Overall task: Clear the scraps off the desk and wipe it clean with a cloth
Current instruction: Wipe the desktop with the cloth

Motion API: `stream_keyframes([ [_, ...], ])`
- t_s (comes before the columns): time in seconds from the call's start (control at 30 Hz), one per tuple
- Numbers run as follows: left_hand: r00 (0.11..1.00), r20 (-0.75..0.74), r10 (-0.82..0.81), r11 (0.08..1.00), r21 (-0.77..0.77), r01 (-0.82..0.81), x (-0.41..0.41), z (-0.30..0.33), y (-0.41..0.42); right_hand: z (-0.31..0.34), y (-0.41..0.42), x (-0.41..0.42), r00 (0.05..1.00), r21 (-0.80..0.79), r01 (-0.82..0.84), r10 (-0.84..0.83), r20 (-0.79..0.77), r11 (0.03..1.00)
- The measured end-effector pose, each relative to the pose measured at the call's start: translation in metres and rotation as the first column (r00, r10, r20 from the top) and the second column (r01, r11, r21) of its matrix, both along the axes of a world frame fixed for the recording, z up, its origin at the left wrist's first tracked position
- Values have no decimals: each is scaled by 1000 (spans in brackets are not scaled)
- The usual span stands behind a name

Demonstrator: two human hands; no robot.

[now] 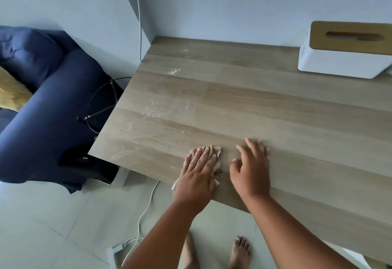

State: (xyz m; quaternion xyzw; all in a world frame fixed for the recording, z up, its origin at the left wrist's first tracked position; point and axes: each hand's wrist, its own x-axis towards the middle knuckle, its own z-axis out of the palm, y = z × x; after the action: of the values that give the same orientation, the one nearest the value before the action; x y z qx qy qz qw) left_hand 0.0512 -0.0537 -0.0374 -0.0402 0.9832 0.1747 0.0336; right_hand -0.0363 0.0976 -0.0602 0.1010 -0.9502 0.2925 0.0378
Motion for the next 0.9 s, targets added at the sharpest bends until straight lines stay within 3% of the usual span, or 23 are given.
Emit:
stream_keyframes([
  [0.33,989,17,145,989,0,-145,26,-7,-103,6,-59,5,970,254,137,-182,163,957],
  [0.5,972,50,228,974,-4,-228,30,-5,-172,0,-70,5,963,392,144,-220,158,909],
  [0.77,922,116,369,929,-29,-369,12,-1,-279,-2,-74,5,966,392,207,-252,64,896],
  [0.9,889,104,446,895,-75,-440,-25,-5,-286,-7,-72,4,962,408,229,-269,43,884],
])
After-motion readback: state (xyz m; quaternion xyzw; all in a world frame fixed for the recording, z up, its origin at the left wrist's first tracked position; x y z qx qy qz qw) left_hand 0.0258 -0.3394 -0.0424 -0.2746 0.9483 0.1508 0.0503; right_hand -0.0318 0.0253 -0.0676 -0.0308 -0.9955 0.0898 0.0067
